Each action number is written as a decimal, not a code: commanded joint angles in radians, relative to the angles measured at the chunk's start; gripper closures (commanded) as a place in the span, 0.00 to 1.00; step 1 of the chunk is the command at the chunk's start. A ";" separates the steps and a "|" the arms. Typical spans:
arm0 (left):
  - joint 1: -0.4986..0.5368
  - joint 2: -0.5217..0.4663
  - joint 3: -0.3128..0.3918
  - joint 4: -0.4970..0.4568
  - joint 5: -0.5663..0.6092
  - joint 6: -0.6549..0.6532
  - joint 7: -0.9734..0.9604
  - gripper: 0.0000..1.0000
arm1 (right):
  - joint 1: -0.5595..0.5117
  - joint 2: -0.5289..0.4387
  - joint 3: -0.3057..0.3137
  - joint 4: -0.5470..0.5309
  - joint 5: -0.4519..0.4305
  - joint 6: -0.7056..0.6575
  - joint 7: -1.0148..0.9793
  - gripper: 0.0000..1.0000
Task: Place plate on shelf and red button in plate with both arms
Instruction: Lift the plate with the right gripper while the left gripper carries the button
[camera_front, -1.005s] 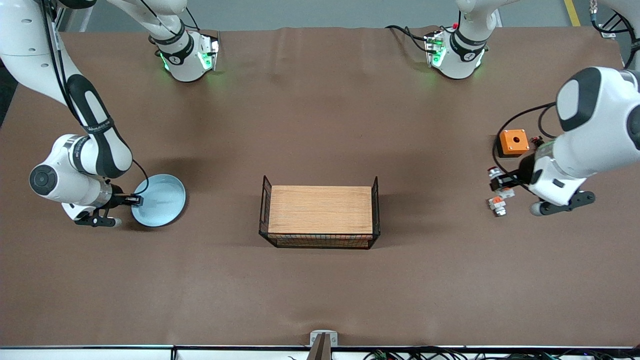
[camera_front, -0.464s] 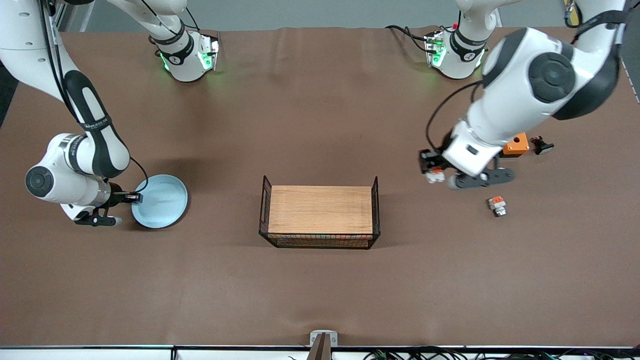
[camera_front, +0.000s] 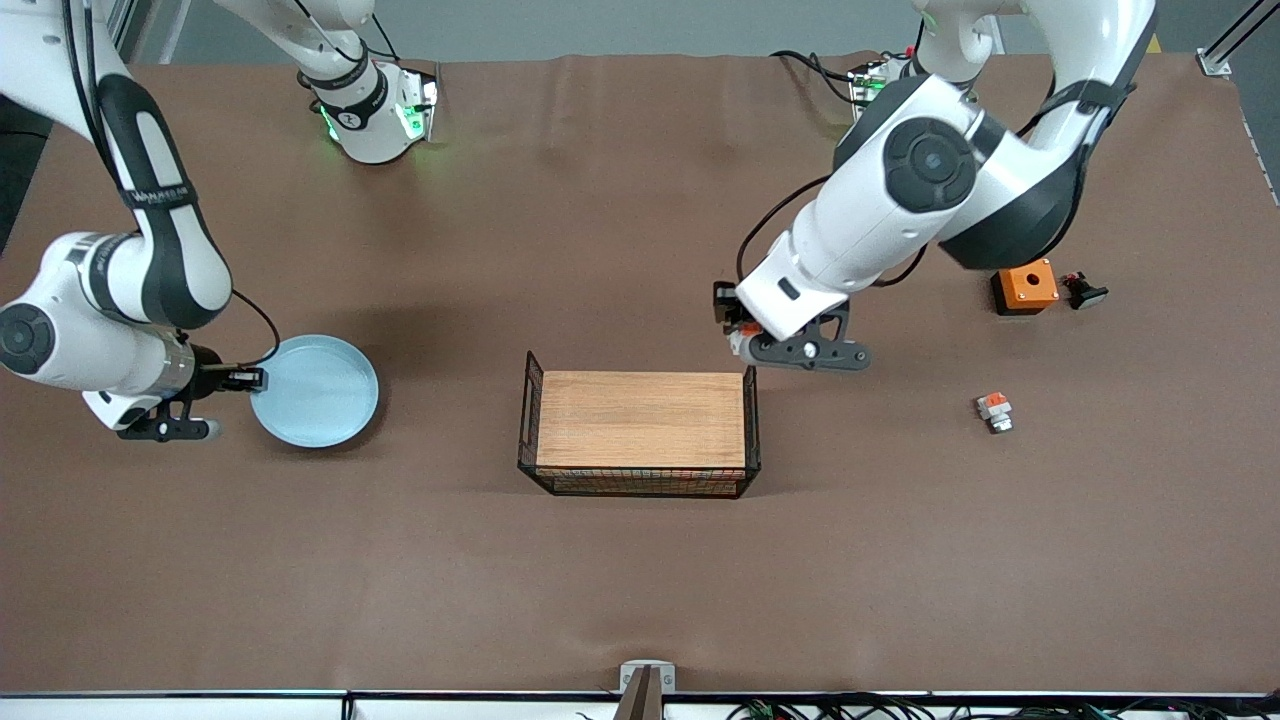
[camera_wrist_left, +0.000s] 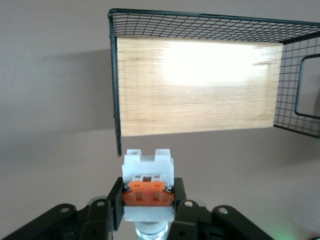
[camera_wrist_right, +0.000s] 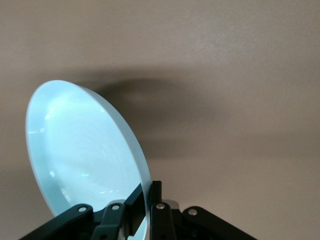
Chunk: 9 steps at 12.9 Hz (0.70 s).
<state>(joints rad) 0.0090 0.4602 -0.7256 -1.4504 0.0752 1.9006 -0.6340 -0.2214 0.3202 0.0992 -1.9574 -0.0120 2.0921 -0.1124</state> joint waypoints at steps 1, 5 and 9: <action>-0.023 0.044 0.005 0.048 0.043 0.009 -0.047 0.97 | -0.006 -0.097 0.039 -0.020 0.056 -0.113 0.007 1.00; -0.018 0.031 0.006 0.070 0.043 0.002 -0.050 0.98 | 0.023 -0.220 0.040 -0.020 0.135 -0.305 0.074 1.00; -0.001 0.020 0.006 0.071 0.043 -0.002 -0.050 0.97 | 0.115 -0.373 0.040 -0.021 0.214 -0.505 0.300 1.00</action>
<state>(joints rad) 0.0050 0.4973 -0.7242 -1.3861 0.0968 1.9180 -0.6655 -0.1514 0.0411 0.1397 -1.9543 0.1620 1.6507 0.0757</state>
